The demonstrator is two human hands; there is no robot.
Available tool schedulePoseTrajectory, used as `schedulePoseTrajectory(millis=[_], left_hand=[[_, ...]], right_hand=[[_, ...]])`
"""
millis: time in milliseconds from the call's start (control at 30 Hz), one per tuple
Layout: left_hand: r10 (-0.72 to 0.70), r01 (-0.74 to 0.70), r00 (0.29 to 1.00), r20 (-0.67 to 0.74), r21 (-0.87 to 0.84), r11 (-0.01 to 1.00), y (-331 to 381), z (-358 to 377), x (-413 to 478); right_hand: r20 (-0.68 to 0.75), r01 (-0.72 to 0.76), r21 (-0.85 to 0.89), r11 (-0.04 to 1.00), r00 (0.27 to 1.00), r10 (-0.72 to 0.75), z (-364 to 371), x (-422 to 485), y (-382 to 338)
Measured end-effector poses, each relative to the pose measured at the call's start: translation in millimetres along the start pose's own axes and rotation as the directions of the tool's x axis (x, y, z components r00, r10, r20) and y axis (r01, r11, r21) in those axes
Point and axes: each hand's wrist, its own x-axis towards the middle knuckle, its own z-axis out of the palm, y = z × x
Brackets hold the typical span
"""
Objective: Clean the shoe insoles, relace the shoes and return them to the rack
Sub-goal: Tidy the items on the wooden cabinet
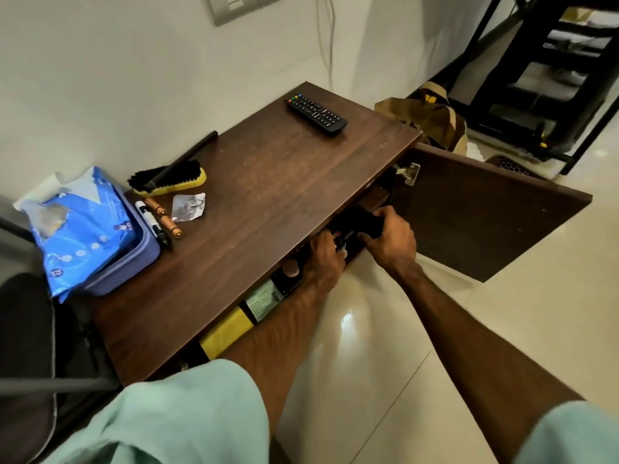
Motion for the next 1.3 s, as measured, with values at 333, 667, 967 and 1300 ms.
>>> schedulePoseTrajectory(millis=[333,667,967,1300], left_hand=[[-0.05,0.046,0.998,-0.032,-0.11,0.993,-19.7,5.2,15.3],[0.004,-0.021,0.977,-0.213,-0.077,0.997,-17.4,25.2,26.8],[0.176,-0.129,0.983,-0.055,0.474,0.871,-5.2,26.5,-18.6],[0.041,-0.059,0.998,0.043,0.616,0.786,10.9,57.4,-57.5]], right_hand=[[0.022,0.145,0.067,0.987,0.989,-0.147,23.7,5.5,-5.0],[0.0,0.172,0.107,0.979,0.985,-0.173,31.6,6.9,-6.3],[-0.036,0.226,0.16,0.961,0.974,-0.223,34.8,2.0,5.3],[-0.047,0.23,0.149,0.962,0.973,-0.226,23.4,-10.2,6.9]])
